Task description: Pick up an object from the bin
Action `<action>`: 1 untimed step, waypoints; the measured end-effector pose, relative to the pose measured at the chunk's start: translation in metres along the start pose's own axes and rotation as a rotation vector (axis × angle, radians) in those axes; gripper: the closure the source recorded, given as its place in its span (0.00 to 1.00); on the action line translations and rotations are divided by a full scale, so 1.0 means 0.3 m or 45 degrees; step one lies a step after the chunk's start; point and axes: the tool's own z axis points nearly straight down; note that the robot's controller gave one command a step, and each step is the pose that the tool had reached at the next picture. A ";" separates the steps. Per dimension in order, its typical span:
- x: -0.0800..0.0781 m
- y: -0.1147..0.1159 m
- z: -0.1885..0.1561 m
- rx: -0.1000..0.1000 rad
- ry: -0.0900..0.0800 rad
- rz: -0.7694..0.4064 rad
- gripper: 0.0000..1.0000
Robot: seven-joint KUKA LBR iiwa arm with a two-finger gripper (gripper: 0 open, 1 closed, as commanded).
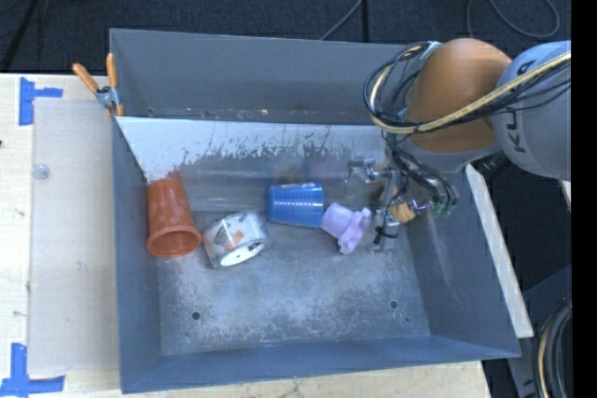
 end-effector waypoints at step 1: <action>-0.003 -0.014 0.164 0.001 0.001 0.495 0.00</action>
Offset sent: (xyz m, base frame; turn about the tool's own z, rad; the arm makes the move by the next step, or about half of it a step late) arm -0.0024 -0.0185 -0.0856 0.1279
